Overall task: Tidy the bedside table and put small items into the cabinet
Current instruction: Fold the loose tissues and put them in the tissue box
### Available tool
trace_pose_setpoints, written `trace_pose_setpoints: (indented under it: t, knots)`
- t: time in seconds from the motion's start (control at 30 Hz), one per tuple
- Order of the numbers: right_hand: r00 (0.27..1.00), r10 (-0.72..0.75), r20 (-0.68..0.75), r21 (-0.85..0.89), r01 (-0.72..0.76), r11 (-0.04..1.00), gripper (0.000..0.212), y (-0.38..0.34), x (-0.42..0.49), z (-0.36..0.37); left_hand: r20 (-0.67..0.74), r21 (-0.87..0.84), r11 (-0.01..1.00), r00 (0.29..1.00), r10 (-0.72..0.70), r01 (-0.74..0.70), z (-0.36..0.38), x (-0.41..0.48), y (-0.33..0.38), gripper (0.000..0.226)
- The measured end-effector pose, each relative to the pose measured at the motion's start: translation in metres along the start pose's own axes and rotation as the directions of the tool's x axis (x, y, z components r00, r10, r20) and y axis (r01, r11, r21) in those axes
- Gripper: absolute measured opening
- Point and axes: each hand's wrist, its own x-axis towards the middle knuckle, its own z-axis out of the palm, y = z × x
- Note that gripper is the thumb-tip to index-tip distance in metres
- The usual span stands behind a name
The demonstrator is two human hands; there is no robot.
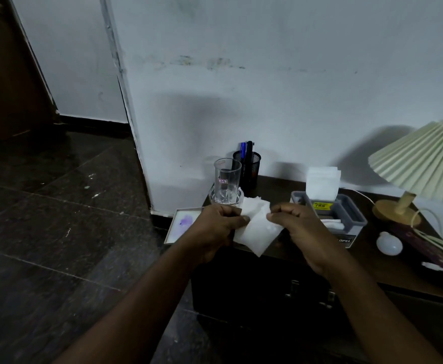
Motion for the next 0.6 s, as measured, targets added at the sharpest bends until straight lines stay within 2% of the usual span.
trace_pose_setpoints:
  t: [0.1, 0.17, 0.27, 0.33, 0.43, 0.53, 0.6]
  knots:
    - [0.992, -0.118, 0.032, -0.270, 0.122, 0.955, 0.016, 0.0025, 0.0027, -0.0003, 0.075, 0.030, 1.000, 0.997, 0.003, -0.006, 0.0001, -0.0031, -0.0021, 0.014]
    - [0.986, -0.162, 0.029, -0.355, 0.162, 0.921, 0.015, 0.0038, 0.0054, -0.0009, 0.090, 0.066, 0.998, 0.996, -0.012, 0.006, -0.0002, -0.0039, -0.0003, 0.022]
    - [0.981, -0.193, 0.014, -0.412, 0.182, 0.893, 0.019, 0.0065, 0.0084, -0.0018, 0.126, 0.061, 0.997, 0.991, -0.051, 0.044, 0.0022, -0.0063, 0.0028, 0.016]
    - [0.978, -0.207, 0.002, -0.435, 0.187, 0.881, 0.020, 0.0081, 0.0091, -0.0014, 0.172, 0.020, 0.998, 0.983, -0.065, 0.063, 0.0036, -0.0089, 0.0034, 0.033]
    - [0.978, -0.210, -0.002, -0.441, 0.188, 0.878, 0.021, 0.0105, 0.0095, -0.0009, 0.203, 0.055, 0.997, 0.977, -0.065, 0.055, 0.0038, -0.0102, 0.0033, 0.038]
    - [0.974, -0.227, -0.005, -0.437, 0.203, 0.876, 0.015, 0.0101, 0.0098, 0.0024, 0.141, 0.106, 0.994, 0.989, -0.056, 0.041, 0.0024, -0.0054, -0.0005, 0.027]
    - [0.922, -0.371, -0.112, -0.521, 0.263, 0.812, 0.008, 0.0105, 0.0108, 0.0035, 0.064, 0.118, 0.993, 0.997, -0.031, 0.024, -0.0011, -0.0017, -0.0004, 0.023]
